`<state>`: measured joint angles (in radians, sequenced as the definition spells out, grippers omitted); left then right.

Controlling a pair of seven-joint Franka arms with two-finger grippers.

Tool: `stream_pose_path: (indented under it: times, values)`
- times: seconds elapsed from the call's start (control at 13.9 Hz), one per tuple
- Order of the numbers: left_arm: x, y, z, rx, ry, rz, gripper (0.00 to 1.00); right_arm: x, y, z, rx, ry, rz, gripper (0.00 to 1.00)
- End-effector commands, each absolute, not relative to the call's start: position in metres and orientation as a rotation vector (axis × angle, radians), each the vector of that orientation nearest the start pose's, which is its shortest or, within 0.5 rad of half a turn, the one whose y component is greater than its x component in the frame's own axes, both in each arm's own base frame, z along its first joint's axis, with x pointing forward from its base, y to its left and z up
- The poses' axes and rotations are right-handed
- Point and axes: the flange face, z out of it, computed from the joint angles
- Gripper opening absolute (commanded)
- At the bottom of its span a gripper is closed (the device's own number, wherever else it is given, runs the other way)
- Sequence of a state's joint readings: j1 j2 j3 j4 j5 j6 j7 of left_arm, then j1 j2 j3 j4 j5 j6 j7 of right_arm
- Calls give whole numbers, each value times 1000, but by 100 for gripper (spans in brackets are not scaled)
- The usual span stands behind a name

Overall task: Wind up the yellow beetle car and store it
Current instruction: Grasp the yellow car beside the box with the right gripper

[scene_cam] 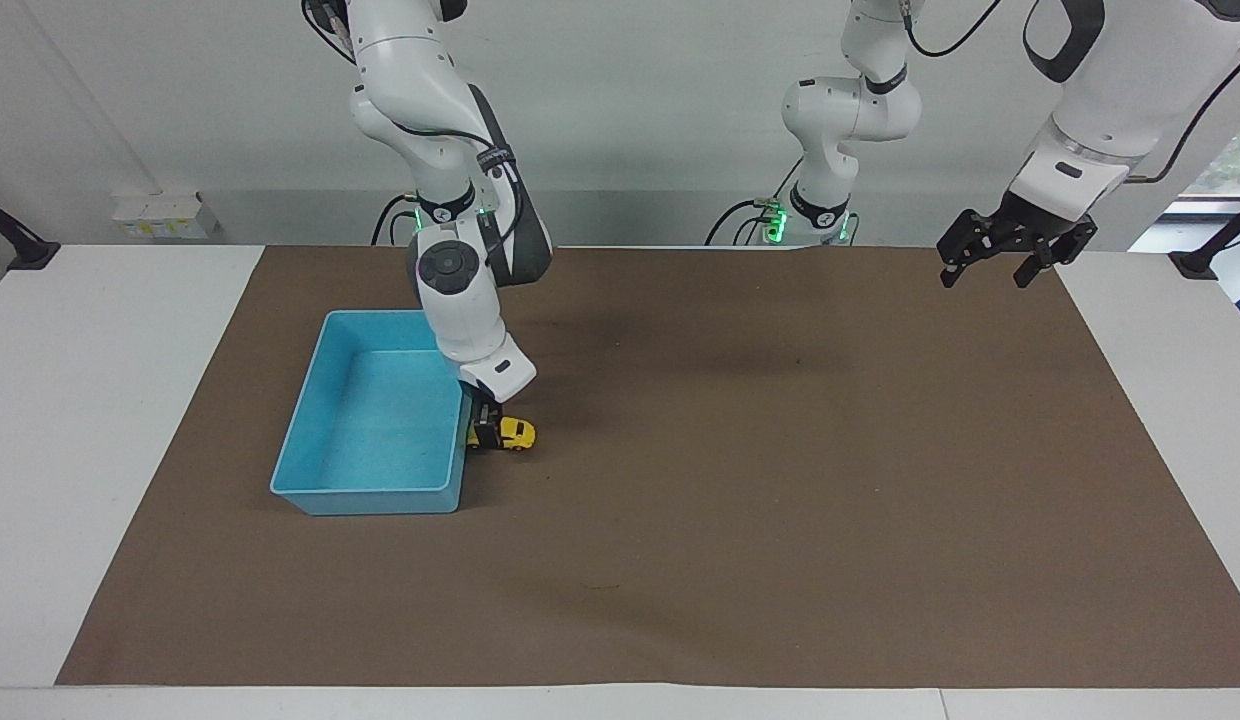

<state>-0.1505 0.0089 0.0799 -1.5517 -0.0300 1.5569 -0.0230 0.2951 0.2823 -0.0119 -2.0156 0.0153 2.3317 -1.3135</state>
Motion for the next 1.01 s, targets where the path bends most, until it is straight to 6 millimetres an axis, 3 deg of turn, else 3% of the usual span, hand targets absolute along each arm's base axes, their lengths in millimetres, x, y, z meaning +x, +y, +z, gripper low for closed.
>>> stream_pose_path:
  times: [0.0, 0.22, 0.36, 0.5, 0.65, 0.94]
  values:
    - [547, -39, 632, -3160, 59, 16, 100, 577, 168, 316, 2163, 2260, 56, 38]
    - [547, -39, 632, -3160, 59, 16, 100, 578, 169, 317, 2157, 2264, 57, 31]
    - [547, -39, 632, -3160, 59, 14, 100, 578, 169, 317, 2157, 2266, 53, 14]
    - [547, -39, 632, -3160, 59, 14, 100, 586, 175, 326, 2153, 2270, 55, 9]
    - [547, -39, 632, -3160, 59, 14, 100, 589, 202, 349, 2153, 2282, 62, 8]
    - [547, -39, 632, -3160, 59, 14, 100, 594, 220, 391, 2224, 2242, 67, 8]
